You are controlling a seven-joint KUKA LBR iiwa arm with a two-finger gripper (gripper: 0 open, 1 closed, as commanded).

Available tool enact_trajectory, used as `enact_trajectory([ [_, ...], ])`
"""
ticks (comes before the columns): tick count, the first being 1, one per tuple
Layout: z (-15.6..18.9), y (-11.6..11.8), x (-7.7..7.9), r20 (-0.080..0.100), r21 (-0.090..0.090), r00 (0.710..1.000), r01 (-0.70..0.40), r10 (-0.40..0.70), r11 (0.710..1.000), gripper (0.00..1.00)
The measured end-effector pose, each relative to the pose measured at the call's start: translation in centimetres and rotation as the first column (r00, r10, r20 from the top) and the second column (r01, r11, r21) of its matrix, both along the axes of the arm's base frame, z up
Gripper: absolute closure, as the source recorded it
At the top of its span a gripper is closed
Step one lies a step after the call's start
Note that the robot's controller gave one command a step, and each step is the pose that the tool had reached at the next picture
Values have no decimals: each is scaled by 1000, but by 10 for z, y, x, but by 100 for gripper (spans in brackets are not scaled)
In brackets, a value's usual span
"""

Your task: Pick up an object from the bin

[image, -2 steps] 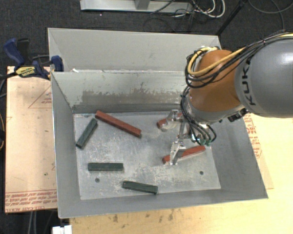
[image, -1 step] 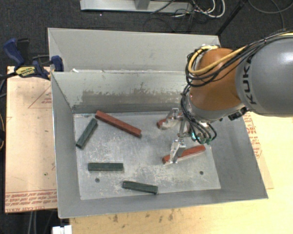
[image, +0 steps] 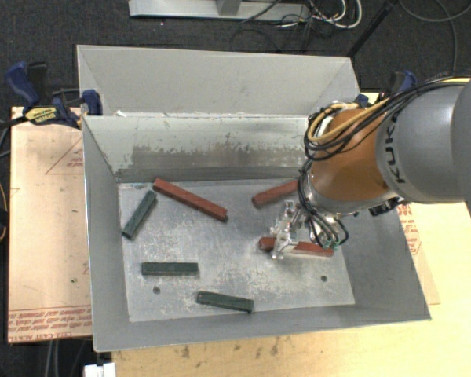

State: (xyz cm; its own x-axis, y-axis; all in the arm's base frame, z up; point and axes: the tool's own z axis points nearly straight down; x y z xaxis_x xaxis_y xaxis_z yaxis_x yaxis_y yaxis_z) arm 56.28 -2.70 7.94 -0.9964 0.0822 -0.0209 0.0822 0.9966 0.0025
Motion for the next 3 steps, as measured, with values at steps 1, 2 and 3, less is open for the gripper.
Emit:
enact_trajectory([
  [1, 0, 0, 0, 0, 0, 1000, 0, 0, 1000, 100],
  [2, 31, -6, 0, -23, 1, 1000, 11, -11, 1000, 100],
  [3, 195, -1, -2, -16, -1, 999, -28, 28, 1000, 100],
])
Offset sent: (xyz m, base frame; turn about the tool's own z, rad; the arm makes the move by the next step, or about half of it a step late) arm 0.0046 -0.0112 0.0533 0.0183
